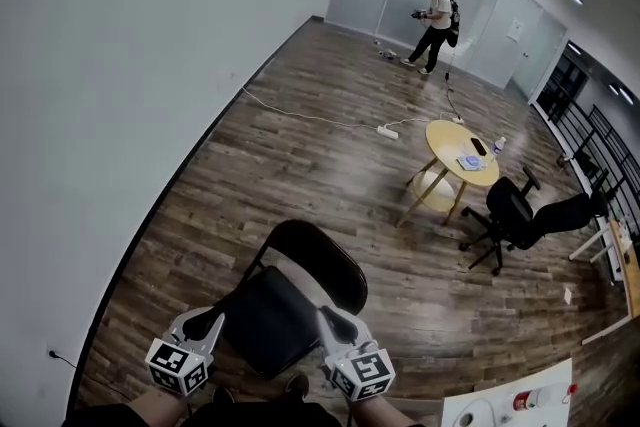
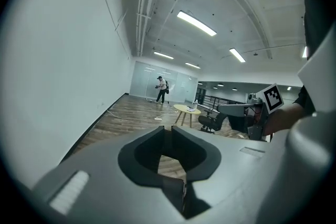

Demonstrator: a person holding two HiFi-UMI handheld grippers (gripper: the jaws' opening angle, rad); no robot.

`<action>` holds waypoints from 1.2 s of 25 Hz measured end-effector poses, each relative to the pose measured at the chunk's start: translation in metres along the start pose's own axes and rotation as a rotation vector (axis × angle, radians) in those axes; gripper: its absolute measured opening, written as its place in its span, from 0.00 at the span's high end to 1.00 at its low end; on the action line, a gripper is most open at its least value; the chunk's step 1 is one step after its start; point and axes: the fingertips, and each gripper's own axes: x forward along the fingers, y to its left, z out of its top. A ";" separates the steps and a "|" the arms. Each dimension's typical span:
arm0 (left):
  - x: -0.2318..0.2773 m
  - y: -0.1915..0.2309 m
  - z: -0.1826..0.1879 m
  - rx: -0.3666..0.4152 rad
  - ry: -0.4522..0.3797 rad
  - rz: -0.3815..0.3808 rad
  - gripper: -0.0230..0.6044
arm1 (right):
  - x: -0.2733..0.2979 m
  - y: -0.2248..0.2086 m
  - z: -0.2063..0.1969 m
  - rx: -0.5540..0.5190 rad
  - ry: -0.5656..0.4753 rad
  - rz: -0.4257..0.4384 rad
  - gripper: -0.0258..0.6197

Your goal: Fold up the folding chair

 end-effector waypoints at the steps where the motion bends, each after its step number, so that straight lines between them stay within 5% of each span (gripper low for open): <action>1: 0.004 0.001 0.000 -0.001 0.002 0.015 0.89 | 0.003 -0.006 -0.002 0.002 0.008 0.015 0.92; 15: 0.029 0.006 -0.003 -0.073 -0.061 0.180 0.88 | 0.036 -0.063 -0.017 -0.020 0.060 0.132 0.90; 30: 0.037 0.019 -0.064 -0.153 0.021 0.109 0.85 | 0.065 -0.069 -0.041 -0.088 0.165 0.069 0.88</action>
